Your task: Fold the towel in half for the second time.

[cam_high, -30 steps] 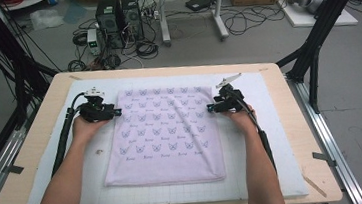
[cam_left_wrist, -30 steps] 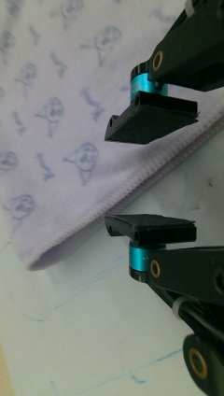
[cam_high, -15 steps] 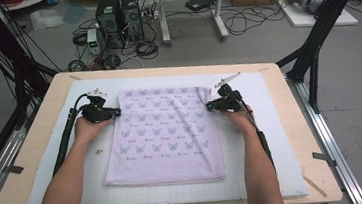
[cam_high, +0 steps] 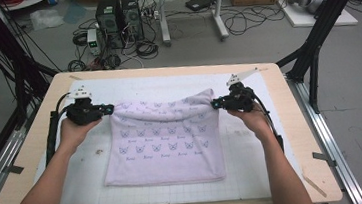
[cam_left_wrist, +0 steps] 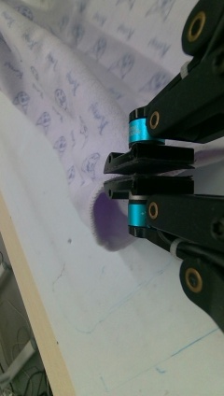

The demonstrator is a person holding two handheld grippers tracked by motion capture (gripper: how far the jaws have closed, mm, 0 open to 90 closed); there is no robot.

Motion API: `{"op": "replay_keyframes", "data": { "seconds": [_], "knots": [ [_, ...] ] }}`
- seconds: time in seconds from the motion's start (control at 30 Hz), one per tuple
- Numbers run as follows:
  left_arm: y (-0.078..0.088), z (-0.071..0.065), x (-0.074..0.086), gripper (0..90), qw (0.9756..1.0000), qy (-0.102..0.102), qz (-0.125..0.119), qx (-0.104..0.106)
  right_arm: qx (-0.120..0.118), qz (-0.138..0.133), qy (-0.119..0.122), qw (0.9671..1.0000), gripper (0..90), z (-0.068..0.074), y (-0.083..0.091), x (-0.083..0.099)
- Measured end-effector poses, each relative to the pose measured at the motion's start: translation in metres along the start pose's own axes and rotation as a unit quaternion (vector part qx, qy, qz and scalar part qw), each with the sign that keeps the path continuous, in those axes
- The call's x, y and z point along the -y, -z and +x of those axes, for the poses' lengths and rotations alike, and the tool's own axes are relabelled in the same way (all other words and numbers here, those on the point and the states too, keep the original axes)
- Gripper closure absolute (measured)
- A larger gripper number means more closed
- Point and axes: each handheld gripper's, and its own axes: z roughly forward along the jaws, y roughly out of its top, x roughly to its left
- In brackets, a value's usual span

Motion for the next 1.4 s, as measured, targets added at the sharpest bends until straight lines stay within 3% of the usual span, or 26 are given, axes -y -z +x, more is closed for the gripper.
{"op": "replay_keyframes", "data": {
  "seconds": [0.17, 0.3, 0.37, 0.43, 0.53, 0.73, 0.77, 0.9, 0.97, 1.07, 1.13, 1.17, 1.23, 1.27, 1.3, 1.4],
  "knots": [
    [0.013, -0.022, 0.036, 85.6, 0.9996, 0.002, 0.018, 0.024, -0.029, 0.027, -0.008, 0.9992, 84.8, 0.03, 0.006, 0.027],
    [0.012, -0.034, 0.059, 85.0, 0.9983, -0.002, 0.05, 0.032, -0.042, 0.054, -0.021, 0.9974, 83.2, 0.04, -0.004, 0.053],
    [0.01, -0.035, 0.064, 83.3, 0.9971, 0.0, 0.066, 0.038, -0.043, 0.083, -0.023, 0.9953, 75.0, 0.041, -0.01, 0.061],
    [0.011, -0.034, 0.061, 75.1, 0.997, 0.0, 0.069, 0.036, -0.047, 0.083, -0.029, 0.9951, 65.4, 0.039, -0.009, 0.061],
    [0.015, -0.03, 0.052, 62.0, 0.9971, -0.003, 0.069, 0.032, -0.032, 0.043, -0.024, 0.9983, 56.4, 0.036, 0.002, 0.055],
    [0.01, -0.017, 0.024, 47.6, 0.9984, -0.001, 0.054, 0.015, 0.005, 0.026, -0.021, 0.9994, 46.1, 0.02, 0.005, 0.032],
    [0.007, -0.012, 0.022, 45.5, 0.9985, 0.005, 0.054, 0.014, 0.014, 0.025, -0.019, 0.9994, 45.5, 0.017, 0.002, 0.029],
    [-0.011, 0.005, 0.017, 41.1, 0.9979, 0.03, 0.057, -0.002, 0.008, 0.03, -0.031, 0.999, 43.3, -0.001, -0.015, 0.022],
    [-0.02, 0.011, 0.017, 39.6, 0.9972, 0.046, 0.059, 0.0, 0.002, 0.028, -0.043, 0.9987, 43.3, -0.008, -0.024, 0.023],
    [-0.033, 0.017, 0.017, 37.5, 0.9949, 0.067, 0.074, 0.013, -0.006, 0.055, -0.062, 0.9965, 43.6, -0.016, -0.036, 0.029],
    [-0.04, 0.018, 0.018, 38.3, 0.9934, 0.068, 0.091, 0.018, -0.018, 0.068, -0.075, 0.9946, 47.1, -0.019, -0.043, 0.033],
    [-0.043, 0.018, 0.019, 43.0, 0.9928, 0.066, 0.098, 0.022, -0.029, 0.071, -0.082, 0.9937, 52.4, -0.02, -0.044, 0.035],
    [-0.044, 0.016, 0.02, 69.2, 0.9931, 0.047, 0.104, 0.028, -0.055, 0.074, -0.088, 0.9918, 73.0, -0.021, -0.046, 0.036],
    [-0.043, 0.015, 0.02, 76.4, 0.9936, 0.041, 0.1, 0.031, -0.065, 0.076, -0.081, 0.9917, 80.5, -0.02, -0.047, 0.036],
    [-0.041, 0.013, 0.019, 83.9, 0.9944, 0.037, 0.092, 0.035, -0.067, 0.078, -0.073, 0.992, 83.8, -0.017, -0.046, 0.035],
    [-0.029, 0.006, 0.011, 87.1, 0.9969, 0.013, 0.071, 0.031, -0.062, 0.063, -0.05, 0.9948, 85.1, -0.01, -0.04, 0.028]
  ]
}}
